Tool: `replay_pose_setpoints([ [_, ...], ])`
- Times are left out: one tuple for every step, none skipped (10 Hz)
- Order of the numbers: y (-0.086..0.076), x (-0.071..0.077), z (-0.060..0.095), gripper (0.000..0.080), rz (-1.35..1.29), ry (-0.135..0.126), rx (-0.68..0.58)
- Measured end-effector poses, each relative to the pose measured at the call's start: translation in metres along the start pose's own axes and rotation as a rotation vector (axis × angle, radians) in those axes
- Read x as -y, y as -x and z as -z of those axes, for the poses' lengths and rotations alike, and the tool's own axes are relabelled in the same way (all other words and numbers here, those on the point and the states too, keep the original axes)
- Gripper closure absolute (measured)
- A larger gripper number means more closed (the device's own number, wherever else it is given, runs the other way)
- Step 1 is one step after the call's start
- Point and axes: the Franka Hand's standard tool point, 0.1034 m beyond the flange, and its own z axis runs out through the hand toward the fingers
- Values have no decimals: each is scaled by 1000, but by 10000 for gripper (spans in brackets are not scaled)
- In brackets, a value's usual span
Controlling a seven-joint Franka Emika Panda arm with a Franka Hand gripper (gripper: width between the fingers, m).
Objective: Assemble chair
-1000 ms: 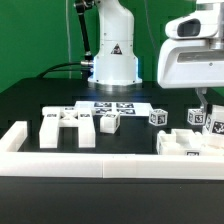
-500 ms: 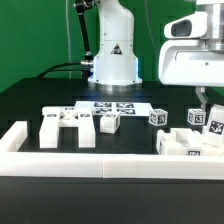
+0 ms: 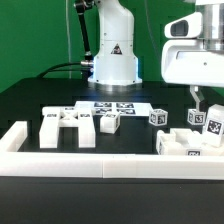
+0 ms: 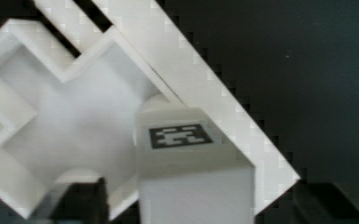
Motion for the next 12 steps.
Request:
replay_pose_setpoints([
  [0,2,3,189,148,9,-13],
  [0,2,3,162,206,8,-14],
  [-1,1,3,162,291,8,-14],
  [-1,1,2,151,381,10,-13],
  [-1,1,2,151,457,11,-12],
  [-1,1,1,150,510,14,-13],
  [-2,1,0,150,688,37,-40],
  [-1,1,-1,150,812,48,-58],
  [-1,2,-1,150,905,56,-59],
  [-1,2,-1,150,1009,65,-60],
  [-2,2,-1,150,1080,68,-59],
  [-2,2,-1,150,1142,71,-58],
])
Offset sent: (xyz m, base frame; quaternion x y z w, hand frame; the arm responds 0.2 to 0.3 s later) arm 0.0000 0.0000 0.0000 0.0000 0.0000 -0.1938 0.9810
